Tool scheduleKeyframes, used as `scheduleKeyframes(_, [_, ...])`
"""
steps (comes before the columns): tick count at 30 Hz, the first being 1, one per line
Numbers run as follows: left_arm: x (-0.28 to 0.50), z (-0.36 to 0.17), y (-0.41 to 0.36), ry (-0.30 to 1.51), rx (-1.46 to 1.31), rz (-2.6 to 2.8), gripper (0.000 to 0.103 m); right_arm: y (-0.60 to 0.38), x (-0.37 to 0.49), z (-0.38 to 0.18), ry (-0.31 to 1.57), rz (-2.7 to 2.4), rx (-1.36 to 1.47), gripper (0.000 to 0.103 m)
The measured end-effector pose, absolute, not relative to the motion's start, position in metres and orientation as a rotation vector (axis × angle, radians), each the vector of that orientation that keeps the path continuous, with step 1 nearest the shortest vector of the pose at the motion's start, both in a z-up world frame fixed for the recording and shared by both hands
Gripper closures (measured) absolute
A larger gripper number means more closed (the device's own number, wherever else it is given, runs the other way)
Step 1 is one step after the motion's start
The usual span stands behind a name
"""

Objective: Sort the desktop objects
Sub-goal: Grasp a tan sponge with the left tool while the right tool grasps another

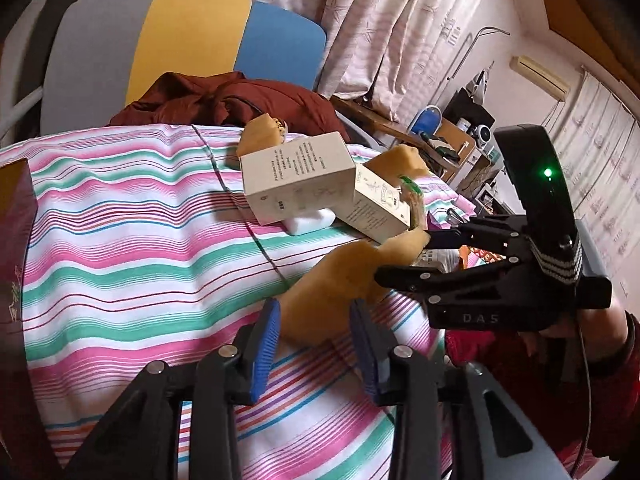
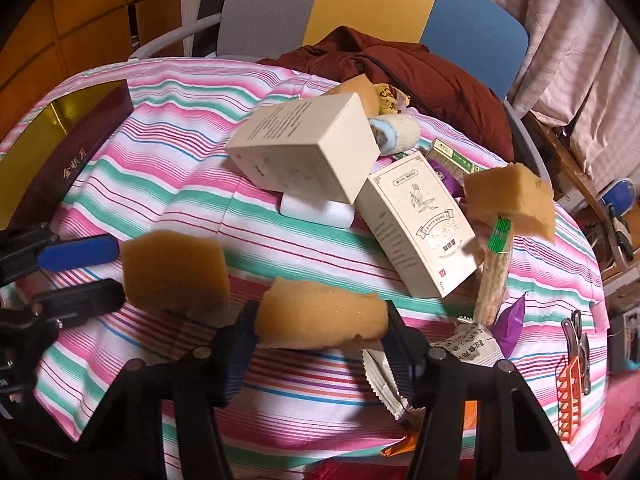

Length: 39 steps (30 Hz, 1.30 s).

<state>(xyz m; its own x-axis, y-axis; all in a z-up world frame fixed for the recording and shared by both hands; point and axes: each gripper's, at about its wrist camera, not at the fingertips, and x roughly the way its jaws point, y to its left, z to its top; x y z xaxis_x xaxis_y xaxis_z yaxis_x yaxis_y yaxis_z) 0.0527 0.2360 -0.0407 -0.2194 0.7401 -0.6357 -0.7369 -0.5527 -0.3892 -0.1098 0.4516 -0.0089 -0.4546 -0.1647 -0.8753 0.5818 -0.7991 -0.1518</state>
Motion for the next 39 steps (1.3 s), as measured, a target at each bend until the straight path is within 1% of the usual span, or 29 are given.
scheduleKeyframes(3, [0.051,-0.042,0.239,-0.033,-1.024,1.895,0.065,0.450,-0.109,-0.008,0.630,-2.268,1.291,0.043])
scheduleKeyframes(6, [0.051,-0.043,0.240,-0.044,-1.028,1.881,0.061,0.449,-0.110,-0.009,0.632,-2.267,1.287,0.043])
scheduleKeyframes(7, [0.052,-0.043,0.241,-0.039,-1.030,1.877,0.058,0.449,-0.111,-0.009,0.634,-2.268,1.288,0.043])
scheduleKeyframes(11, [0.058,-0.042,0.250,0.018,-1.022,1.850,0.056,0.449,-0.112,-0.010,0.637,-2.267,1.293,0.043])
scheduleKeyframes(13, [0.061,-0.042,0.255,0.050,-1.024,1.840,0.055,0.449,-0.112,-0.012,0.647,-2.266,1.305,0.040])
scheduleKeyframes(14, [0.062,-0.043,0.258,0.063,-1.026,1.839,0.055,0.449,-0.114,-0.014,0.651,-2.264,1.317,0.031])
scheduleKeyframes(15, [0.062,-0.044,0.260,0.069,-1.031,1.838,0.055,0.450,-0.114,-0.015,0.653,-2.264,1.327,0.026])
scheduleKeyframes(19, [0.059,-0.051,0.268,0.057,-1.074,1.834,0.054,0.456,-0.122,-0.024,0.634,-2.266,1.412,0.022])
scheduleKeyframes(20, [0.057,-0.052,0.270,0.049,-1.078,1.831,0.054,0.459,-0.125,-0.024,0.593,-2.253,1.434,0.024])
scheduleKeyframes(22, [0.056,-0.053,0.273,0.038,-1.080,1.819,0.054,0.464,-0.129,-0.025,0.515,-2.225,1.459,0.039])
scheduleKeyframes(23, [0.055,-0.053,0.275,0.043,-1.087,1.822,0.059,0.465,-0.130,-0.026,0.489,-2.213,1.472,0.044])
scheduleKeyframes(25, [0.054,-0.055,0.279,0.059,-1.103,1.821,0.068,0.467,-0.131,-0.026,0.465,-2.212,1.476,0.045])
scheduleKeyframes(26, [0.054,-0.055,0.279,0.069,-1.104,1.825,0.069,0.467,-0.132,-0.025,0.453,-2.213,1.474,0.046])
scheduleKeyframes(31, [0.057,-0.053,0.269,0.062,-1.089,1.836,0.072,0.467,-0.132,-0.020,0.419,-2.229,1.450,0.048])
scheduleKeyframes(36, [0.054,-0.052,0.245,-0.023,-1.114,1.866,0.072,0.470,-0.132,-0.010,0.346,-2.236,1.394,0.048])
scheduleKeyframes(39, [0.055,-0.048,0.229,-0.075,-1.116,1.886,0.072,0.466,-0.131,-0.006,0.332,-2.231,1.354,0.048])
